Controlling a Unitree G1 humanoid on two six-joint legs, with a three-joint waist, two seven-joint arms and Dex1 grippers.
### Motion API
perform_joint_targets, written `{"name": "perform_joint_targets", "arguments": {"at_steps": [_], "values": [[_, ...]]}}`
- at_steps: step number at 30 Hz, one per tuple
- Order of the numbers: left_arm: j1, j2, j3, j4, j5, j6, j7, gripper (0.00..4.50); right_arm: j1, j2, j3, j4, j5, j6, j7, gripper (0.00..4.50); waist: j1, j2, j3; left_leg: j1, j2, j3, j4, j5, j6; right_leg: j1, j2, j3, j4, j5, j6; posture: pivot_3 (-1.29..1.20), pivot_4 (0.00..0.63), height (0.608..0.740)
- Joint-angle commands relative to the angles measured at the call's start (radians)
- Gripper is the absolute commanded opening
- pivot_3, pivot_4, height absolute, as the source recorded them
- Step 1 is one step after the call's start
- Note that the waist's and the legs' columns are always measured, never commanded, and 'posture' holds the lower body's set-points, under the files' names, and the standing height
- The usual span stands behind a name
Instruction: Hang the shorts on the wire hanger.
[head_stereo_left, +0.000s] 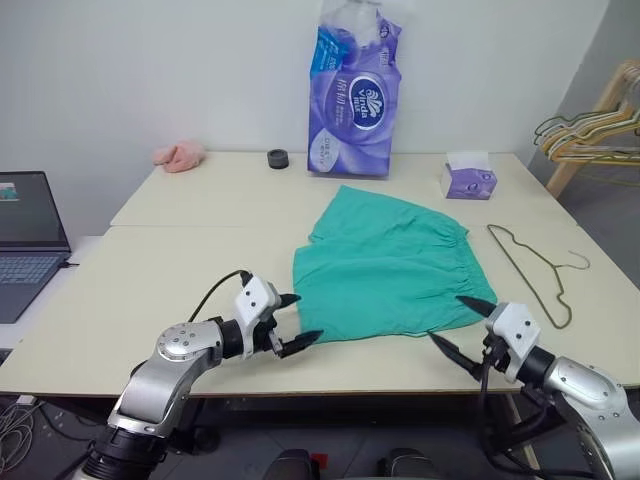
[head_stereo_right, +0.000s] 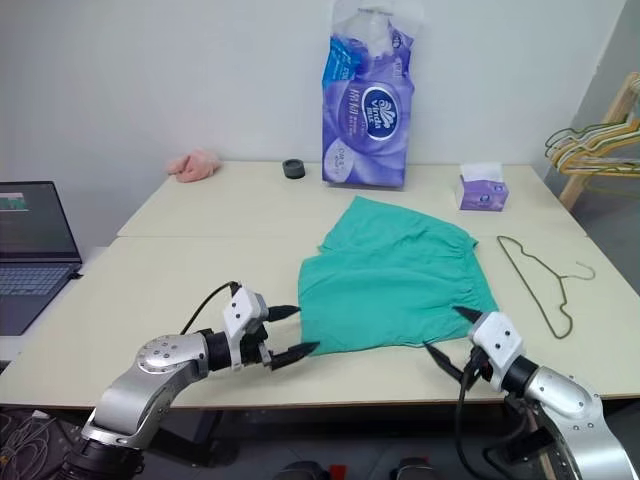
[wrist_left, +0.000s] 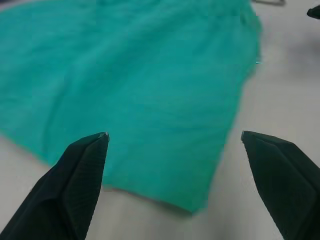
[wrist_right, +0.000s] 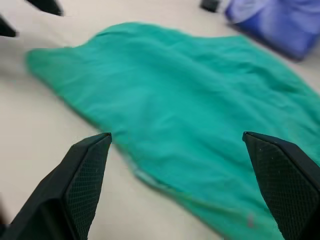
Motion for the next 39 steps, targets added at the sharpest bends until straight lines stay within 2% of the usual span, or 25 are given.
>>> {"name": "perform_joint_targets", "arguments": {"at_steps": [1, 9, 10, 13, 18, 22, 25, 29, 37, 39], "values": [[-0.054, 0.017, -0.066, 0.01, 0.086, -0.053, -0.026, 4.5, 0.002, -0.045, 0.003, -0.097, 0.022, 0.039, 0.043, 4.48, -0.002, 0.0, 0.0, 0.0, 0.0, 0.0, -0.001, 0.0, 0.0, 0.0, 0.0, 0.0, 0.0, 0.0, 0.0, 0.0, 0.006, 0.74], [-0.129, -0.015, -0.145, 0.186, 0.254, -0.189, 0.011, 4.5, 0.01, -0.056, 0.025, -0.144, -0.029, 0.047, 0.019, 4.48, -0.008, -0.001, 0.001, 0.001, 0.0, 0.0, -0.001, 0.0, 0.0, 0.0, 0.0, 0.0, -0.001, 0.002, 0.005, -0.02, 0.009, 0.74], [-0.134, -0.017, -0.154, 0.206, 0.269, -0.202, 0.007, 4.32, 0.014, -0.054, 0.022, -0.133, -0.042, 0.032, 0.013, 4.49, -0.008, -0.001, 0.001, 0.001, 0.0, 0.0, -0.001, 0.0, 0.0, 0.0, 0.0, 0.0, -0.001, 0.002, 0.005, -0.02, 0.009, 0.74], [-0.15, -0.026, -0.161, 0.248, 0.286, -0.221, -0.004, 3.64, 0.019, -0.054, 0.009, -0.092, -0.077, 0.001, 0.006, 4.5, -0.008, -0.001, 0.001, 0.001, 0.0, 0.0, -0.001, 0.0, 0.0, 0.0, 0.0, 0.0, -0.001, 0.002, 0.005, -0.02, 0.01, 0.74], [-0.173, -0.046, -0.151, 0.281, 0.293, -0.229, 0.0, 2.03, -0.015, -0.088, -0.052, 0.066, -0.181, -0.113, -0.033, 4.5, -0.011, -0.001, 0.001, 0.001, 0.0, 0.0, -0.001, 0.0, 0.0, 0.001, 0.0, 0.0, -0.001, 0.003, 0.006, -0.03, 0.009, 0.74], [-0.179, -0.05, -0.138, 0.287, 0.291, -0.242, 0.005, 0.78, -0.085, -0.18, -0.039, 0.266, -0.363, -0.285, -0.09, 4.5, -0.015, -0.001, 0.001, 0.001, 0.0, 0.001, -0.002, 0.0, 0.0, 0.0, 0.0, 0.0, -0.001, 0.003, 0.006, -0.03, 0.009, 0.74], [-0.181, -0.052, -0.133, 0.284, 0.287, -0.246, 0.006, 0.03, -0.147, -0.258, 0.023, 0.389, -0.501, -0.442, -0.114, 4.5, -0.016, -0.001, 0.001, 0.002, 0.0, 0.002, -0.002, 0.0, 0.0, 0.0, 0.0, 0.001, -0.001, 0.003, 0.006, -0.03, 0.009, 0.74], [-0.188, -0.061, -0.118, 0.269, 0.274, -0.244, 0.011, 0.03, -0.305, -0.319, 0.147, 0.572, -0.652, -0.634, -0.12, 4.5, -0.019, -0.001, 0.001, 0.002, 0.0, 0.002, -0.003, 0.0, 0.0, 0.0, 0.001, 0.001, -0.001, 0.003, 0.005, -0.03, 0.004, 0.74], [-0.188, -0.068, -0.102, 0.247, 0.262, -0.229, 0.005, 0.03, -0.567, -0.255, 0.331, 0.846, -0.837, -0.81, -0.191, 4.5, -0.026, -0.002, 0.001, 0.003, 0.0, 0.002, -0.003, 0.0, 0.0, 0.002, 0.001, 0.001, 0.0, 0.006, 0.0, -0.01, 0.003, 0.74], [-0.186, -0.062, -0.095, 0.245, 0.258, -0.23, 0.002, 0.03, -0.61, -0.236, 0.357, 0.907, -0.859, -0.828, -0.209, 4.5, -0.031, -0.003, 0.001, 0.008, 0.0, 0.002, -0.004, 0.0, 0.0, 0.006, 0.001, 0.002, -0.001, 0.005, 0.0, -0.01, 0.002, 0.74]]}}
